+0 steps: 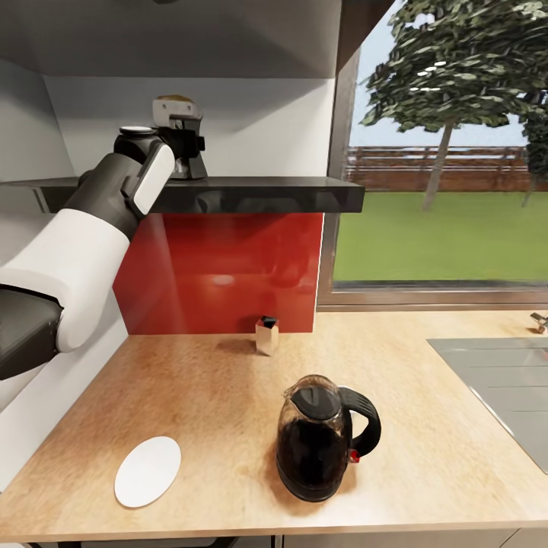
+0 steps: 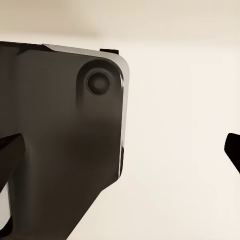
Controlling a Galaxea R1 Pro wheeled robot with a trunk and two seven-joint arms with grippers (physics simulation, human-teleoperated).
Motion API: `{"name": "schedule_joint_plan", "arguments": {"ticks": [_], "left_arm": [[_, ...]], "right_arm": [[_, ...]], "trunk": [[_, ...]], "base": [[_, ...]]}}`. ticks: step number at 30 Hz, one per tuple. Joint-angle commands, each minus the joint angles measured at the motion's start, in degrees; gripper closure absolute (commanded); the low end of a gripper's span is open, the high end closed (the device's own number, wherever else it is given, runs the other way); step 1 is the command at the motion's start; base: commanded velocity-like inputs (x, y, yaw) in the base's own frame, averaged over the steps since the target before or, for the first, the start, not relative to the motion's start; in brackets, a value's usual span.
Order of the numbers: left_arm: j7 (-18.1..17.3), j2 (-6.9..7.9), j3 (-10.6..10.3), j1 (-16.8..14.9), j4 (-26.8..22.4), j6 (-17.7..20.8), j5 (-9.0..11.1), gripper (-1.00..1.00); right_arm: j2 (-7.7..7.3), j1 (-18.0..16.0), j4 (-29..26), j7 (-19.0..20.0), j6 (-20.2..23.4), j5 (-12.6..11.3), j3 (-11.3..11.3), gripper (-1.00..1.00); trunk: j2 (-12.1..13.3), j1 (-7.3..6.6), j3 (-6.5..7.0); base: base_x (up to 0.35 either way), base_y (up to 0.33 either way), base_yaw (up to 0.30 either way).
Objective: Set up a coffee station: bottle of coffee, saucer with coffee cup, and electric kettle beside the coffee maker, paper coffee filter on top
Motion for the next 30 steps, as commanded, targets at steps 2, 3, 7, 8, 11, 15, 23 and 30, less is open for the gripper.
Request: {"name": "schedule_joint_plan", "arguments": {"ticks": [2, 3, 7, 8, 11, 15, 23, 30], "left_arm": [[0.5, 0.11, -0.4, 0.0, -0.1, 0.2, 0.6, -1.0], [0.5, 0.13, -0.4, 0.0, -0.1, 0.2, 0.6, -1.0], [0.5, 0.09, -0.4, 0.0, -0.1, 0.2, 0.6, -1.0], [0.5, 0.1, -0.4, 0.0, -0.1, 0.2, 0.6, -1.0], [0.5, 0.08, -0.4, 0.0, -0.1, 0.1, 0.6, -1.0], [0.3, -0.01, -0.5, 0.0, -0.2, 0.3, 0.4, -1.0], [-0.1, 0.08, -0.4, 0.0, -0.2, 0.4, 0.7, 1.0], [-0.1, 0.07, -0.3, 0.0, -0.3, 0.4, 0.7, 1.0]], "right_arm": [[0.01, 0.0, 0.0, 0.0, -0.2, 0.6, -0.4, -1.0], [0.01, 0.0, 0.0, 0.0, -0.2, 0.6, -0.4, -1.0], [-0.04, 0.0, 0.0, 0.0, -0.2, 0.6, -0.4, -1.0], [-0.05, 0.0, 0.0, 0.0, -0.2, 0.6, -0.4, -1.0], [-0.06, 0.0, 0.0, 0.0, -0.2, 0.6, -0.4, -1.0], [-0.07, 0.0, 0.0, 0.0, -0.2, 0.6, -0.4, -1.0], [-0.07, 0.0, 0.0, 0.0, -0.2, 0.6, -0.4, -1.0], [-0.07, 0.0, 0.0, 0.0, -0.2, 0.6, -0.4, -1.0]], "trunk": [[-0.1, 0.04, -0.13], [-0.1, 0.04, -0.13], [-0.1, 0.04, -0.13], [-0.1, 0.04, -0.13], [-0.1, 0.04, -0.13], [-0.1, 0.04, -0.13], [-0.1, 0.04, -0.13], [-0.1, 0.04, -0.13]], "base": [[0.005, 0.0, 0.0], [0.003, 0.0, 0.0], [0.001, 0.0, 0.0], [0.0, 0.0, 0.0], [0.0, 0.0, 0.0], [0.0, 0.0, 0.0], [0.0, 0.0, 0.0], [0.0, 0.0, 0.0]]}}
